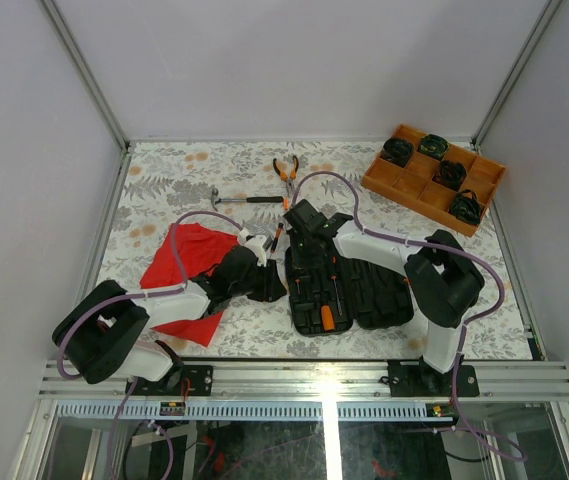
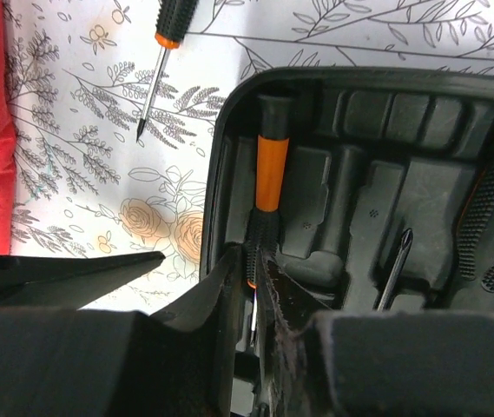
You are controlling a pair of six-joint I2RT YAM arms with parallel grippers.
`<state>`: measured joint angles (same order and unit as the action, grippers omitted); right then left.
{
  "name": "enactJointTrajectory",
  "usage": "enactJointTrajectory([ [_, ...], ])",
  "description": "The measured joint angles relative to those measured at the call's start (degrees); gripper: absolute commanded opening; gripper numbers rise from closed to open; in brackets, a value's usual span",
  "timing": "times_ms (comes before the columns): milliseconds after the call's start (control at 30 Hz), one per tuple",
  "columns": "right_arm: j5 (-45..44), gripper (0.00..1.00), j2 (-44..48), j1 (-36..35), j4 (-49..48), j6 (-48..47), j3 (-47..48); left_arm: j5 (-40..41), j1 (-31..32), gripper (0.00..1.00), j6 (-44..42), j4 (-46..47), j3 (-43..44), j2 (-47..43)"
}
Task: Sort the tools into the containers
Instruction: Place the screwdriver in the storage box.
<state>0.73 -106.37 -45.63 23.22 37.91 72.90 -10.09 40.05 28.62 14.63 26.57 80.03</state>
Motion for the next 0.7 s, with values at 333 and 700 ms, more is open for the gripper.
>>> enactJointTrajectory([
  [333,0.26,0.13,-0.04,-0.31,0.11,0.09,-0.48,-0.02,0.00,0.40,-0.07,0.00,0.00,0.00],
  [700,0.26,0.12,-1.70,-0.31,2.69,-0.15,1.77,-0.15,0.00,0.40,-0.22,0.00,0.00,0.13],
])
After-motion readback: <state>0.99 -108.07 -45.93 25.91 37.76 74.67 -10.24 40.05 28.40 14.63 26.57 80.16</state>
